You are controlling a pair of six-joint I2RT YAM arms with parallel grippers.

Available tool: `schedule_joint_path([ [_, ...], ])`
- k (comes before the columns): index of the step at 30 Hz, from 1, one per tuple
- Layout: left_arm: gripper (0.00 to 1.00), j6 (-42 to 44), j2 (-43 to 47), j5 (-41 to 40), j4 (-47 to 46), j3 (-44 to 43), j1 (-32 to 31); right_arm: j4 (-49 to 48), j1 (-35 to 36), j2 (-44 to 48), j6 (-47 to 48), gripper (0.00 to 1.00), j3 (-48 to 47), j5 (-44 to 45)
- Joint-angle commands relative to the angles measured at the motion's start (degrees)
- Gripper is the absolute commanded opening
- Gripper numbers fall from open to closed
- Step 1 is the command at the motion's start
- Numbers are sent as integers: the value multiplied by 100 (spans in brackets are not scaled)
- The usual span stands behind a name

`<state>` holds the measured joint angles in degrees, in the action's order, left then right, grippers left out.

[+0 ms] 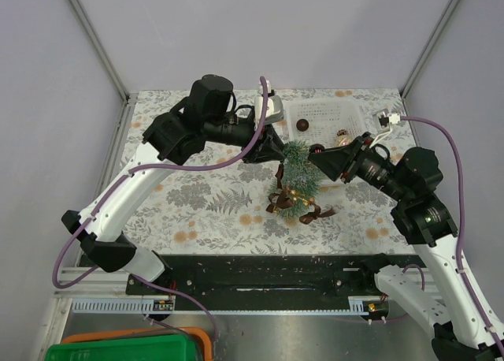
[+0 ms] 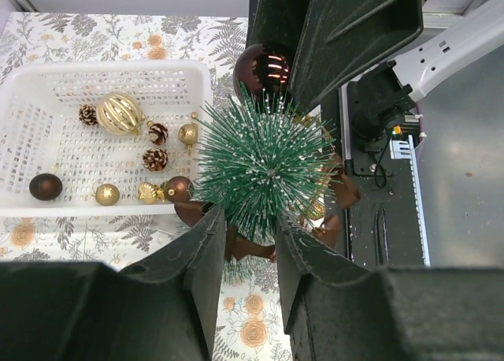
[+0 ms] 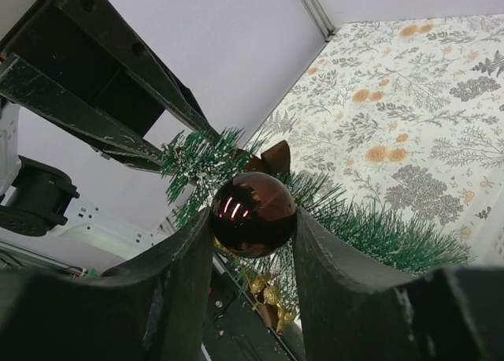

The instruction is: Decorate the small christmas tree

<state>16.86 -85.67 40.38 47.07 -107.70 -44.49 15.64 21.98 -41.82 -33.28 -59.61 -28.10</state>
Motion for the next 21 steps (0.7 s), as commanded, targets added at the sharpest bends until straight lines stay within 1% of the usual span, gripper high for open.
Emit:
schedule_joint_path([
  [1,34,63,120,31,-145,-269,-7,-430,43,-45,49,19,55,-100],
  [10,35,45,164,93,-136,-243,-7,-351,43,16,163,17,196,287],
  [16,31,54,200,128,-110,-234,-7,-149,43,157,392,16,196,735],
  [19,25,98,217,163,-66,-208,-7,-61,43,201,480,16,134,876],
  [21,24,115,226,189,-40,-207,-7,-52,43,201,498,16,73,902],
])
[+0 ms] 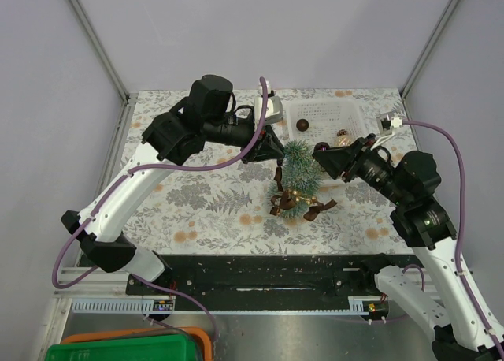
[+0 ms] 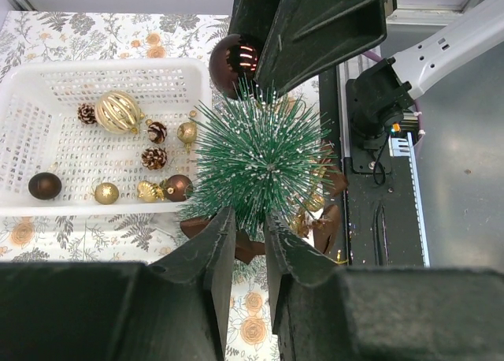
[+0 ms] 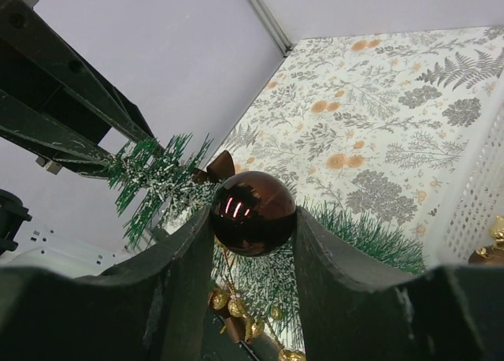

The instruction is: Decorate the small christmas tree

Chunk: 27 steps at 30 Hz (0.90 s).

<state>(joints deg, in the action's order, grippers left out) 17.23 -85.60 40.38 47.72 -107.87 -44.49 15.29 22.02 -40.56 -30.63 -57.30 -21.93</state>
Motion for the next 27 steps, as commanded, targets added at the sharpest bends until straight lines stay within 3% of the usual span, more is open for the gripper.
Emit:
schedule_joint_path([
  [1,24,78,211,189,-105,-190,-7,0,39,74,251,16,-185,295],
  [12,26,140,237,172,-18,-348,11,-61,39,30,391,15,-308,479],
  [14,35,140,219,154,17,-462,11,-70,48,13,444,15,-352,541],
  [16,53,149,167,128,70,-629,19,-79,39,-14,470,16,-378,558],
  [21,78,140,123,128,158,-893,19,-87,39,4,497,15,-422,585],
  [24,89,122,123,224,158,-928,19,-149,39,-31,497,15,-423,559],
  [27,90,96,79,286,176,-867,19,-263,39,-93,418,15,-379,436],
])
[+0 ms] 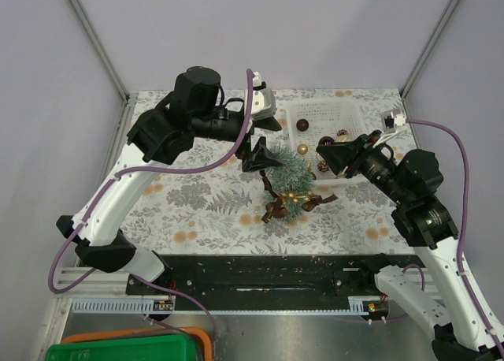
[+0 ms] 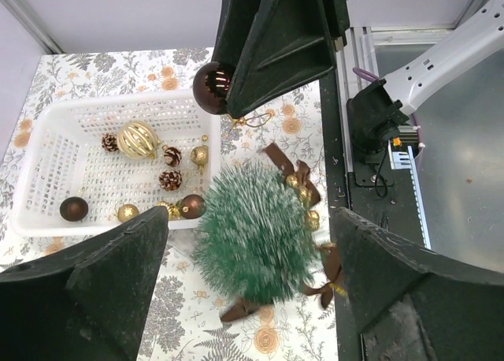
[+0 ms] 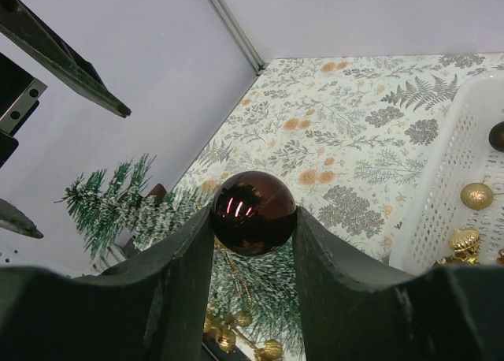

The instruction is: Decorate the small christmas tree

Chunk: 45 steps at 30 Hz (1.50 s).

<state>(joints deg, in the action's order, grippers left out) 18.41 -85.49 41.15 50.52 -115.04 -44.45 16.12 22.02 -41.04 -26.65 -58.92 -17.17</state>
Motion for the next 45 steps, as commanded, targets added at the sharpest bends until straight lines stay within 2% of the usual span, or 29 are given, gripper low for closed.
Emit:
schedule_joint_path([
  [1,88,21,68,201,-60,-115,15,-407,39,-53,-24,15,-191,-84],
  [5,77,110,173,-140,-25,122,6,-566,39,-71,-129,15,-112,-225],
  [10,69,101,244,-230,-69,202,15,-741,39,-71,-217,15,-6,-278],
  [16,36,4,147,-98,-122,184,15,-1049,39,-159,-410,14,126,-243],
  [19,23,48,191,-186,-122,254,15,-1190,39,-220,-499,14,196,-164],
  [23,17,83,252,-256,-121,281,24,-1523,39,-378,-656,13,345,-208],
  [30,0,83,235,-116,-122,272,24,-2095,39,-519,-885,13,442,-173],
  [45,0,145,138,139,-78,167,15,-3211,74,-888,-1703,13,794,-656],
])
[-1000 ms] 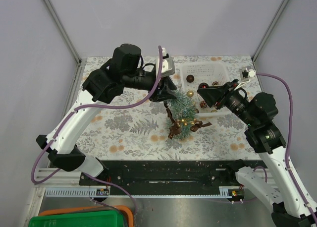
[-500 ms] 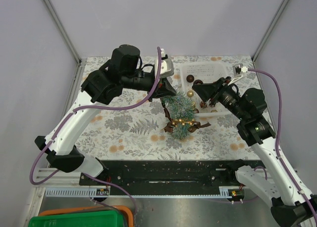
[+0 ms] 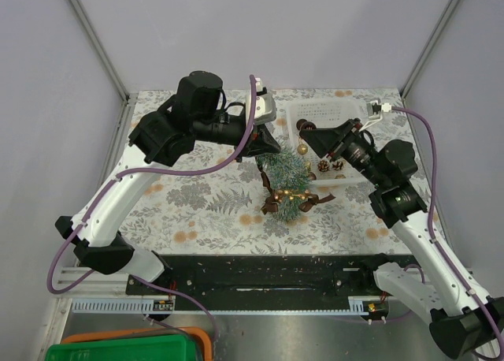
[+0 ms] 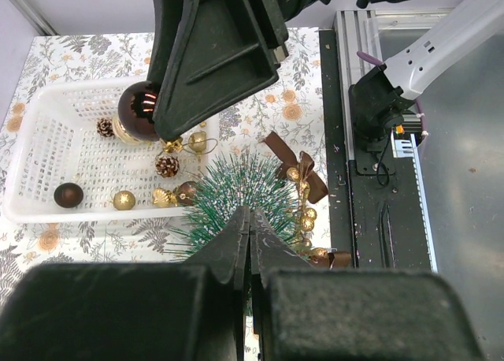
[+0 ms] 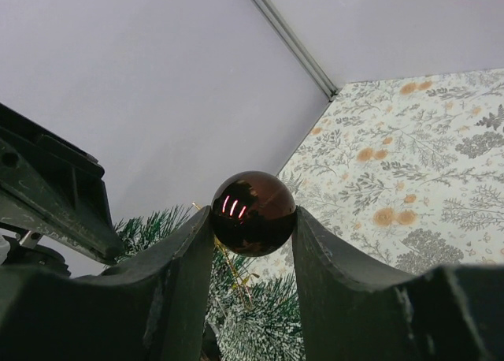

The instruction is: Decorate the small christmas tree

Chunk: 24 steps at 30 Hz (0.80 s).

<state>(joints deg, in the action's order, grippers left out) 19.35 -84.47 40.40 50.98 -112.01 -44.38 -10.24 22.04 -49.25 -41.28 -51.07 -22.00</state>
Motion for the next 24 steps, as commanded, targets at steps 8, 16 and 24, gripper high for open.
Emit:
schedule_joint_path([
  [8,0,42,-8,275,-124,-216,0,-786,204,-251,-258,13,-8,-138],
  [16,0,104,-17,310,-53,-251,-1,-936,344,-462,-285,13,114,-77],
  [24,0,104,-35,372,-45,-260,-9,-673,353,-331,-48,13,264,143],
])
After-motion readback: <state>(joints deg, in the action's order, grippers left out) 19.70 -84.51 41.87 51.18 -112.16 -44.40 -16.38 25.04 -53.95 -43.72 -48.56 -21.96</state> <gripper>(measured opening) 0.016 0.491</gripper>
